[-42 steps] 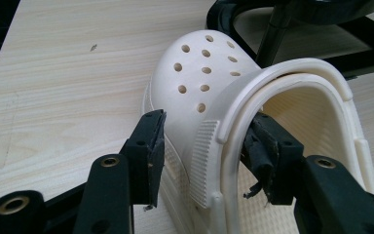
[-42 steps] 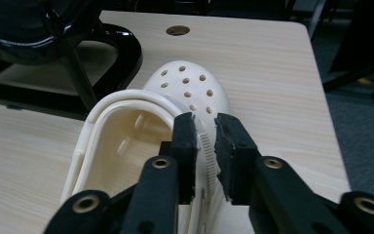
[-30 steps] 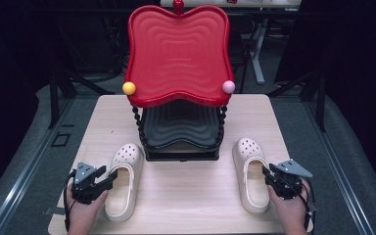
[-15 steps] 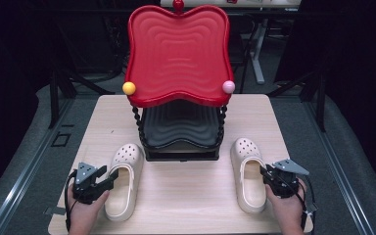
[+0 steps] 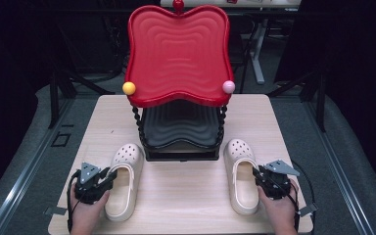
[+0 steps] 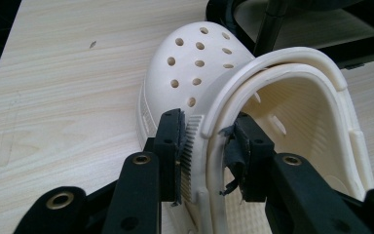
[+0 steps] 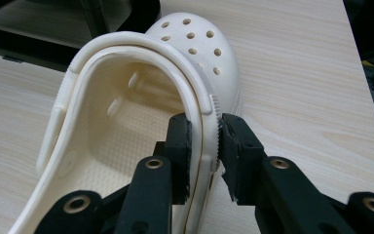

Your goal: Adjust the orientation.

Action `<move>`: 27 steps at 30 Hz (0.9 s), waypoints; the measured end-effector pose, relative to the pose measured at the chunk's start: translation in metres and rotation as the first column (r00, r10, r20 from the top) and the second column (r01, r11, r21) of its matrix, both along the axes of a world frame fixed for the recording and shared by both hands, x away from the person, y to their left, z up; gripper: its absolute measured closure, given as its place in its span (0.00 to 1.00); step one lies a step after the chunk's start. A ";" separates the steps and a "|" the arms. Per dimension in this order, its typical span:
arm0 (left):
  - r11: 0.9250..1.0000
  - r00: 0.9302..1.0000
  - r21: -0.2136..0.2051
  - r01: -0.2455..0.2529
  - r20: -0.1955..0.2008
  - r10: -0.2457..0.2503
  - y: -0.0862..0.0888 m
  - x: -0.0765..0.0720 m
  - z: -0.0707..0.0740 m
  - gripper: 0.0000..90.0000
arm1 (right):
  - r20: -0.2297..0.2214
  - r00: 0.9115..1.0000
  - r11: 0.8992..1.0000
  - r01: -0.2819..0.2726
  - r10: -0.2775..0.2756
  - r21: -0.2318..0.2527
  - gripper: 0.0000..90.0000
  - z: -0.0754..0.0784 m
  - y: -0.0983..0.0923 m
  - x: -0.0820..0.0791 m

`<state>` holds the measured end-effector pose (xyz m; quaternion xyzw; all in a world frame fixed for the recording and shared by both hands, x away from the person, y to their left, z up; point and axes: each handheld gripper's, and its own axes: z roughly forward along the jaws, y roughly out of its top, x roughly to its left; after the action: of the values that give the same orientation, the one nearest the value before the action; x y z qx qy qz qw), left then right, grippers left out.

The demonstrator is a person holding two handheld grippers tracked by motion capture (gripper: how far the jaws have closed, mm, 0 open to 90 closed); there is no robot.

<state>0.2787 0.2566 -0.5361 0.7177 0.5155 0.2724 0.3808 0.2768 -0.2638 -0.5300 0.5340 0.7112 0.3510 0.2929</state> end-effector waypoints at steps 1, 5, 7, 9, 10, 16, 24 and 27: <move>1.000 1.000 0.004 -0.001 0.001 0.001 0.000 0.000 0.000 0.76 | 0.005 1.000 1.000 -0.002 0.002 0.003 0.81 -0.001 -0.001 0.000; 1.000 1.000 0.028 -0.008 0.007 0.008 -0.003 0.001 0.000 0.77 | 0.003 1.000 1.000 -0.004 0.004 -0.004 0.81 -0.001 0.000 0.000; 0.999 1.000 0.029 -0.013 0.010 0.012 -0.004 0.002 0.000 0.78 | 0.002 1.000 1.000 -0.003 0.003 -0.017 0.81 -0.001 0.001 0.000; 1.000 1.000 0.021 -0.020 0.013 0.020 -0.006 0.003 -0.001 0.78 | -0.001 1.000 1.000 0.000 0.000 -0.016 0.80 -0.001 0.001 0.000; 0.999 1.000 0.036 -0.020 0.015 0.020 -0.007 0.003 0.000 0.79 | 0.000 1.000 1.000 0.003 -0.003 -0.014 0.80 -0.001 0.001 0.000; 0.999 0.999 0.041 -0.034 0.017 0.033 -0.007 0.004 0.000 0.83 | -0.010 1.000 1.000 -0.002 0.002 -0.009 0.82 0.000 0.000 0.001; 0.999 1.000 0.042 -0.024 0.014 0.024 -0.006 0.004 0.002 0.84 | -0.017 1.000 1.000 -0.010 0.010 -0.005 0.84 0.003 0.000 -0.001; 0.999 1.000 0.033 -0.025 0.014 0.024 -0.005 0.003 0.003 0.84 | -0.012 1.000 1.000 -0.012 0.012 -0.007 0.84 0.006 0.000 -0.004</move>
<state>0.2819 0.2516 -0.5333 0.7157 0.5171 0.2902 0.3691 0.2726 -0.2634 -0.5240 0.5306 0.7174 0.3472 0.2885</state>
